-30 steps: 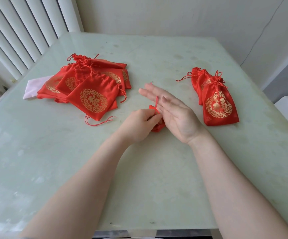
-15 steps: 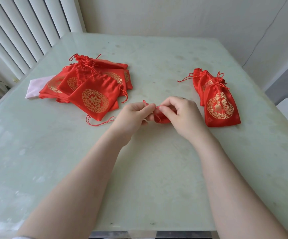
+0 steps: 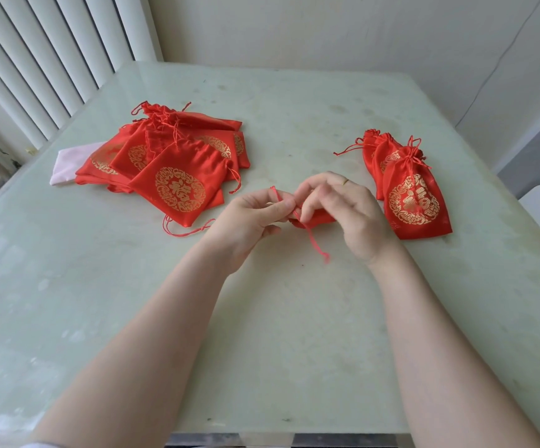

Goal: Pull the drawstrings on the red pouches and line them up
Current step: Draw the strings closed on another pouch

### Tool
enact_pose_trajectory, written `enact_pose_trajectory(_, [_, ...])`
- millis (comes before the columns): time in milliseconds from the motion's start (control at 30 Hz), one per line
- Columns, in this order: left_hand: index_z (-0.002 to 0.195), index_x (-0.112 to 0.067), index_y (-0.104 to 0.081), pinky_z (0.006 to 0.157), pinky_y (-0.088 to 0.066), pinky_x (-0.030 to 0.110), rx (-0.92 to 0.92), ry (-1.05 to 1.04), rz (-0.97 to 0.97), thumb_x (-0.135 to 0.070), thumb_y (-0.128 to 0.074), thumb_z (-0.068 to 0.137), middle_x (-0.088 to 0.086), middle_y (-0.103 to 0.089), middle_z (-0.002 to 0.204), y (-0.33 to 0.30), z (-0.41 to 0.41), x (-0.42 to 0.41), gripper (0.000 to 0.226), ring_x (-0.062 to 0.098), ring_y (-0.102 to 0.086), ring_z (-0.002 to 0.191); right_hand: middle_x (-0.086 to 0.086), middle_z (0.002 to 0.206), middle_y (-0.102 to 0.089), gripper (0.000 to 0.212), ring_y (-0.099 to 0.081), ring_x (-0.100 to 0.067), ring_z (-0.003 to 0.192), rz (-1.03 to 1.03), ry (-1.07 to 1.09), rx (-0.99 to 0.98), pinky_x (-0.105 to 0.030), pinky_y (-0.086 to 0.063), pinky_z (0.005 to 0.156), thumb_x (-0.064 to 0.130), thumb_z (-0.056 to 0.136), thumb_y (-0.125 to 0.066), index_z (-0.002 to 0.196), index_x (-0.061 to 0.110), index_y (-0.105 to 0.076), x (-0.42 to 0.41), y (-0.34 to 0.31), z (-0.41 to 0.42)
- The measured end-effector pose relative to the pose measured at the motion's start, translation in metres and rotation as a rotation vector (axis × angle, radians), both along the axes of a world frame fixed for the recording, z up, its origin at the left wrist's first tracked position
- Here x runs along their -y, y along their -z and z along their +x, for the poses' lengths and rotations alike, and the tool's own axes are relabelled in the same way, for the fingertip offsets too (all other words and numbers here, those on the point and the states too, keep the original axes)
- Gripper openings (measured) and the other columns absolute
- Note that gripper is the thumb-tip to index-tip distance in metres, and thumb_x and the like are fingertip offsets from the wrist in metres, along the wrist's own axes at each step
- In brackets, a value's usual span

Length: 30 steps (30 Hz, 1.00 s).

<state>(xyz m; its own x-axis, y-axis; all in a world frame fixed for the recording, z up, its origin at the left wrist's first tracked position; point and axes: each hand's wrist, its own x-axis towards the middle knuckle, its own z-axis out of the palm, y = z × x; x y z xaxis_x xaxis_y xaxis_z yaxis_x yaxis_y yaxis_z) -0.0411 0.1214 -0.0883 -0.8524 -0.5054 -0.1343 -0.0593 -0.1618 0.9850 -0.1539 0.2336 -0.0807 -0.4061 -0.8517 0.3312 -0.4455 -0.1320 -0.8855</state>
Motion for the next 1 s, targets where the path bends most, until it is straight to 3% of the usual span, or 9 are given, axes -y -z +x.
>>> enact_pose_trajectory(133, [0.076,-0.019,-0.060,0.066,-0.037,0.022,-0.023,-0.003,0.019,-0.011,-0.055,0.090,-0.008,-0.067,0.072,-0.003,0.001,0.001,0.017,0.009,-0.058,0.078,0.003,0.082,-0.065,0.007,-0.065,-0.010,0.078,0.099,0.138,-0.018,-0.035,-0.054,0.079,0.026,0.079,-0.055,0.082,0.022,-0.061,0.004,0.006,-0.002])
enact_pose_trajectory(333, [0.077,-0.017,-0.062,0.061,-0.040,0.018,-0.050,-0.038,-0.075,-0.008,-0.060,0.087,-0.006,-0.067,0.068,-0.006,0.005,0.003,0.013,0.006,-0.061,0.068,0.006,0.082,-0.063,0.005,-0.062,-0.011,0.079,0.174,0.130,-0.228,-0.032,-0.051,0.079,0.008,0.081,-0.067,0.084,0.012,-0.067,0.006,0.010,0.000])
enact_pose_trajectory(433, [0.076,-0.013,-0.064,0.057,-0.044,0.016,-0.088,-0.113,-0.275,-0.003,-0.064,0.082,-0.005,-0.068,0.066,-0.005,0.003,0.003,0.013,0.008,-0.062,0.065,-0.003,0.084,-0.071,0.007,-0.069,-0.015,0.080,0.177,0.125,-0.038,-0.033,-0.055,0.081,0.007,0.085,-0.063,0.081,0.012,-0.065,0.006,0.009,0.001])
enact_pose_trajectory(500, [0.076,-0.015,-0.065,0.056,-0.047,0.017,-0.095,-0.173,-0.429,-0.002,-0.067,0.080,-0.007,-0.069,0.065,-0.002,0.002,0.004,0.014,0.010,-0.064,0.065,0.001,0.078,-0.070,0.010,-0.068,-0.007,0.074,0.151,0.137,0.069,-0.023,-0.053,0.076,0.004,0.087,-0.060,0.080,0.010,-0.064,0.005,0.006,0.000])
enact_pose_trajectory(567, [0.080,-0.013,-0.068,0.057,-0.049,0.016,-0.075,-0.201,-0.636,-0.005,-0.070,0.079,-0.003,-0.069,0.068,0.002,0.001,0.006,0.008,0.006,-0.063,0.061,0.005,0.074,-0.068,0.014,-0.064,-0.002,0.069,0.149,0.151,0.065,-0.019,-0.050,0.071,0.004,0.087,-0.059,0.077,0.013,-0.064,0.005,0.005,0.000])
enact_pose_trajectory(667, [0.085,-0.004,-0.071,0.060,-0.044,0.008,-0.097,-0.212,-0.948,-0.013,-0.071,0.078,-0.002,-0.067,0.070,0.007,0.000,0.009,0.011,-0.004,-0.060,0.063,0.005,0.071,-0.066,0.021,-0.062,-0.008,0.069,0.152,0.142,0.097,-0.025,-0.049,0.073,0.005,0.087,-0.059,0.073,0.020,-0.061,0.007,0.006,0.003])
enact_pose_trajectory(733, [0.082,-0.002,-0.070,0.059,-0.043,0.013,-0.120,-0.210,-1.096,-0.015,-0.067,0.077,0.002,-0.068,0.070,0.009,0.000,0.012,0.015,0.005,-0.059,0.066,0.008,0.069,-0.065,0.022,-0.061,-0.006,0.067,0.164,0.126,0.139,-0.024,-0.049,0.073,0.004,0.088,-0.058,0.072,0.020,-0.060,0.008,0.007,0.005])
enact_pose_trajectory(833, [0.080,-0.001,-0.067,0.058,-0.043,0.025,-0.109,-0.208,-1.192,-0.010,-0.062,0.076,0.007,-0.065,0.069,0.010,0.000,0.013,0.011,0.010,-0.052,0.059,0.008,0.070,-0.065,0.025,-0.062,-0.005,0.068,0.180,0.076,0.188,-0.020,-0.048,0.072,0.003,0.088,-0.058,0.071,0.020,-0.061,0.008,0.006,0.009])
enact_pose_trajectory(1000, [0.079,-0.007,-0.059,0.056,-0.044,0.032,-0.111,-0.230,-1.086,-0.016,-0.052,0.078,0.001,-0.057,0.070,0.009,-0.001,0.005,0.012,0.012,-0.048,0.062,0.000,0.070,-0.065,0.024,-0.060,-0.009,0.068,0.154,0.117,0.272,-0.016,-0.045,0.068,0.002,0.087,-0.054,0.069,0.013,-0.065,0.009,0.002,0.012])
